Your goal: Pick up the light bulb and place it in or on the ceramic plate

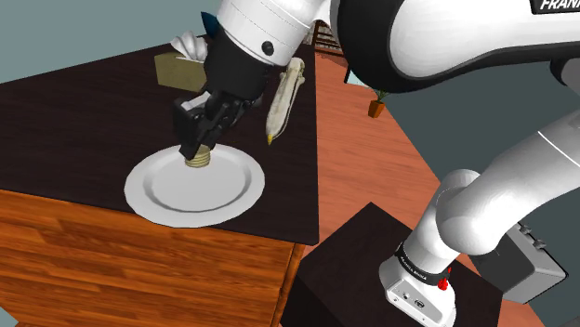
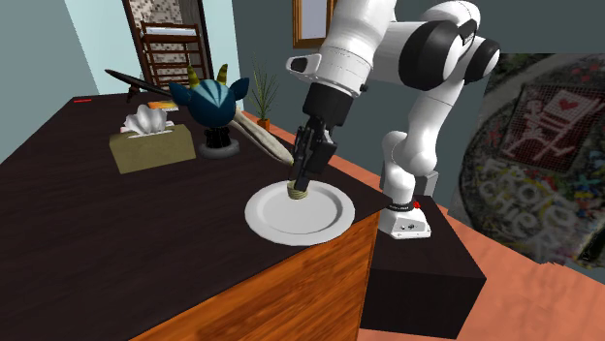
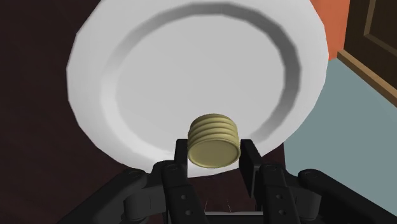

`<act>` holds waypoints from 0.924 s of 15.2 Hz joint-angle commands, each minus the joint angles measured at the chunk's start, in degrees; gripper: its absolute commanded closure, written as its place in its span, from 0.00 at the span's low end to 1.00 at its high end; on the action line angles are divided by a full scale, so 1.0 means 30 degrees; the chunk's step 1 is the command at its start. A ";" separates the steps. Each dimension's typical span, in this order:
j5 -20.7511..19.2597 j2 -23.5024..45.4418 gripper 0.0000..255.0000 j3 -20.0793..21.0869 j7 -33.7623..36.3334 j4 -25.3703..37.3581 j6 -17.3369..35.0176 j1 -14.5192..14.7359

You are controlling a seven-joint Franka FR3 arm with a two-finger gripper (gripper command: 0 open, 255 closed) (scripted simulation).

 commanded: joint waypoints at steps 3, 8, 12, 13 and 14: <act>0.0023 0.0010 1.00 0.0152 0.0088 -0.0787 0.0812 0.0046; 0.0021 0.0015 1.00 0.0155 0.0090 -0.0783 0.0812 0.0044; 0.0021 0.0015 0.00 0.0155 0.0090 -0.0783 0.0812 0.0044; 0.0021 0.0015 0.00 0.0155 0.0090 -0.0783 0.0812 0.0044; 0.0021 0.0015 0.00 0.0155 0.0090 -0.0783 0.0812 0.0044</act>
